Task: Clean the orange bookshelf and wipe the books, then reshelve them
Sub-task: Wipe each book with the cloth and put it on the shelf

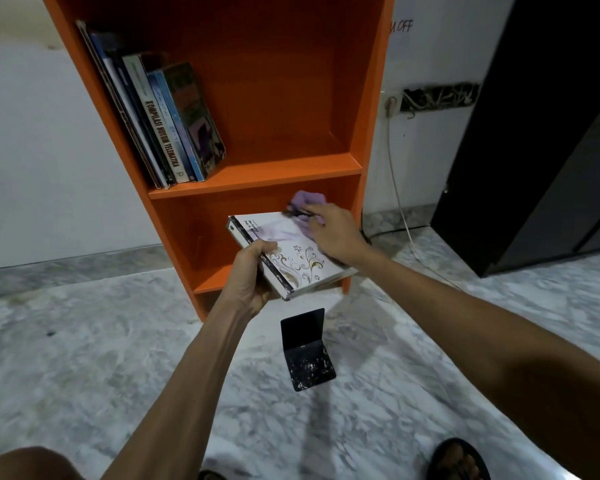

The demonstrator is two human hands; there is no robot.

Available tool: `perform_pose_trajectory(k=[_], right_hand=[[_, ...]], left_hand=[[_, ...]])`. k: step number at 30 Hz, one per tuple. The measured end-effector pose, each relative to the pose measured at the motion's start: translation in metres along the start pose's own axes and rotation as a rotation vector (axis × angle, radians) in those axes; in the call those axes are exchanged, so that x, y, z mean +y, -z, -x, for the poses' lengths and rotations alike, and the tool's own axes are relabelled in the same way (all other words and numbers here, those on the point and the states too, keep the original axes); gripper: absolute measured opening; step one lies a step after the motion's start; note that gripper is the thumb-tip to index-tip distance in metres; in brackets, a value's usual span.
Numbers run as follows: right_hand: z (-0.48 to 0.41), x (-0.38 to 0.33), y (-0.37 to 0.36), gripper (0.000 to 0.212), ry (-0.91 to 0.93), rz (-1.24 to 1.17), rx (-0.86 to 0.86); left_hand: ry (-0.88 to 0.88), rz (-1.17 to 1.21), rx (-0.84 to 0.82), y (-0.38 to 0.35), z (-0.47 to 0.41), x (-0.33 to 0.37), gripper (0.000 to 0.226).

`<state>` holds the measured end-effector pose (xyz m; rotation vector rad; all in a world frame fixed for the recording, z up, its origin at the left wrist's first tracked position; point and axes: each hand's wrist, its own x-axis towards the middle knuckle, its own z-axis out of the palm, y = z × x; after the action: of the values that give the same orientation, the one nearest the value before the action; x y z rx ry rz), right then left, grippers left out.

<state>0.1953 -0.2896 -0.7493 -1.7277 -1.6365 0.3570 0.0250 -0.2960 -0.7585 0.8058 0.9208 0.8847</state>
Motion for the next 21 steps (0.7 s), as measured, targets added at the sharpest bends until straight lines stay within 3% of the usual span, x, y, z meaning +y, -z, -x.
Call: perform_pose_trajectory(k=[2, 7, 11, 14, 16, 19, 21], right_hand=[[0.011, -0.025, -0.009, 0.029, 0.06, 0.011, -0.068], [0.04, -0.048, -0.015, 0.034, 0.226, 0.048, -0.18], [0.059, -0.052, 0.013, 0.033, 0.34, 0.025, -0.406], [0.063, -0.06, 0.041, 0.024, 0.274, -0.001, -0.591], [0.055, -0.055, 0.056, 0.025, 0.201, -0.023, -0.518], [0.038, -0.049, 0.058, 0.031, 0.223, -0.102, -0.17], [0.033, -0.054, 0.036, 0.035, 0.278, -0.143, -0.092]], left_hand=[[-0.043, 0.061, -0.015, -0.004, -0.004, 0.0, 0.015], [-0.127, 0.257, -0.054, 0.008, -0.007, -0.004, 0.042], [-0.088, 0.284, -0.017, 0.017, -0.003, -0.008, 0.038], [0.015, 0.222, -0.008, 0.02, 0.003, -0.006, 0.041], [0.021, 0.248, 0.005, 0.018, 0.006, 0.002, 0.043], [-0.043, 0.29, 0.007, 0.014, 0.001, 0.008, 0.046], [-0.066, 0.278, 0.002, 0.01, -0.003, 0.006, 0.03]])
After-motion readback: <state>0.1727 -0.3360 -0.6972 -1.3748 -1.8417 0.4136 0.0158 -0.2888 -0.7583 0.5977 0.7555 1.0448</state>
